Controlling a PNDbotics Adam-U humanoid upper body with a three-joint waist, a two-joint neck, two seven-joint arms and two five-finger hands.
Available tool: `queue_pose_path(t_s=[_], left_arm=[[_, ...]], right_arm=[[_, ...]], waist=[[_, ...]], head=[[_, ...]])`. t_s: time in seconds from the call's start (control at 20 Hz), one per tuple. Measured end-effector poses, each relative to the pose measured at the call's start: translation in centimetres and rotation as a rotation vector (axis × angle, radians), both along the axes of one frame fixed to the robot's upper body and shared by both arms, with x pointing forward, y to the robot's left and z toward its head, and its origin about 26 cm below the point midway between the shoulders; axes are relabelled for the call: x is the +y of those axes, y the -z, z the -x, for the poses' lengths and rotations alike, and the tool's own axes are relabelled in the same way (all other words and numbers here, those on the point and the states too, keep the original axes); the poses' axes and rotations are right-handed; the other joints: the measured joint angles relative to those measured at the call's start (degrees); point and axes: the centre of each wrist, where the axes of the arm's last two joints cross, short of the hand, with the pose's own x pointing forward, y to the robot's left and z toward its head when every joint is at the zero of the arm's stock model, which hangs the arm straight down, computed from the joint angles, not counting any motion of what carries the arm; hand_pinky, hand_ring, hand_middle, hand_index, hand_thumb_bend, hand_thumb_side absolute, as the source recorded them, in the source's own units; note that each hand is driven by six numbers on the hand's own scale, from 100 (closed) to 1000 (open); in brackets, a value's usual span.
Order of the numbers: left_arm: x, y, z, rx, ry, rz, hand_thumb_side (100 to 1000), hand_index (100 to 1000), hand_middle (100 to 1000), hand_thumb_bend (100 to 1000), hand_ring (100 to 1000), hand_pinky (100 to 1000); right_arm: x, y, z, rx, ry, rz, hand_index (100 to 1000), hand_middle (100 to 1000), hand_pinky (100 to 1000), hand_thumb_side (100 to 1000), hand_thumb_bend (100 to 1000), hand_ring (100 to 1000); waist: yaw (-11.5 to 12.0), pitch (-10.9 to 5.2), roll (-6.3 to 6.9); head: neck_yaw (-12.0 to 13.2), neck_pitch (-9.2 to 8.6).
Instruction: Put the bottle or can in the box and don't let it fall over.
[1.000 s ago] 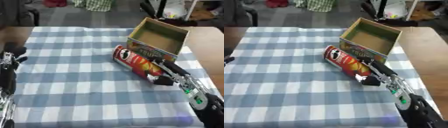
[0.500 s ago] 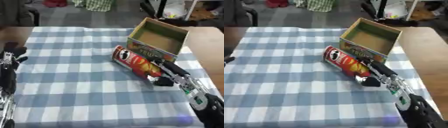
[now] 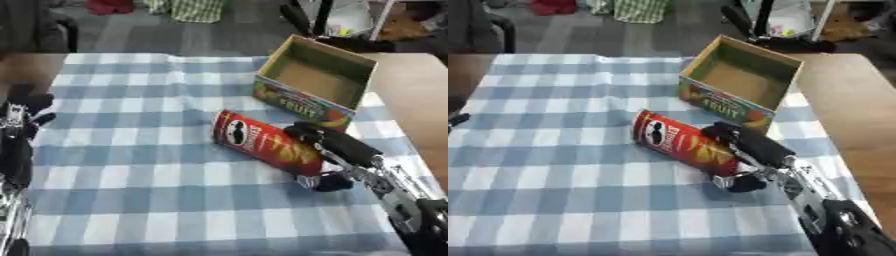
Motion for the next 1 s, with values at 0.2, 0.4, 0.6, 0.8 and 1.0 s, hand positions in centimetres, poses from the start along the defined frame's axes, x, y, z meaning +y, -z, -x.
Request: queue_pose_path(t_s=[0.2,0.4,0.6,0.8,1.0], left_arm=[[0.02,0.00,0.00,0.000,-0.001,0.000,888,914,713,450,862,838],[0.07,-0.01,0.00,-0.001,-0.003,0.001,888,914,713,450,862,838],[0.12,-0.02,0.00,-0.002,-0.005,0.002,888,914,713,450,862,838],[0.13,-0.02,0.00,-0.003,-0.005,0.002,888,914,713,451,863,838],[0.13,-0.02,0.00,-0.003,-0.006,0.002,888,914,713,451,863,838]], right_arm=[[-0.84,0.71,-0.04,0.005,0.012,-0.016,1000,900,881,239,100,1000],[-0.93,0.88,-0.06,0.005,0.031,-0.027,1000,911,878,373,100,1000],[-0.98,0.86,-0.07,0.012,0.029,-0.020,1000,894,788,250,100,970],[-1.07,0.82,-0.09,0.018,0.020,-0.015,1000,781,633,225,100,832],[-1.03,0.83,-0.10,0.019,0.018,-0.016,1000,710,600,226,100,792]], waist=[[-0.1,0.00,0.00],[-0.1,0.00,0.00],[-0.1,0.00,0.00],[-0.1,0.00,0.00],[-0.1,0.00,0.00]], head=[[0.1,0.00],[0.1,0.00],[0.1,0.00],[0.2,0.00],[0.2,0.00]])
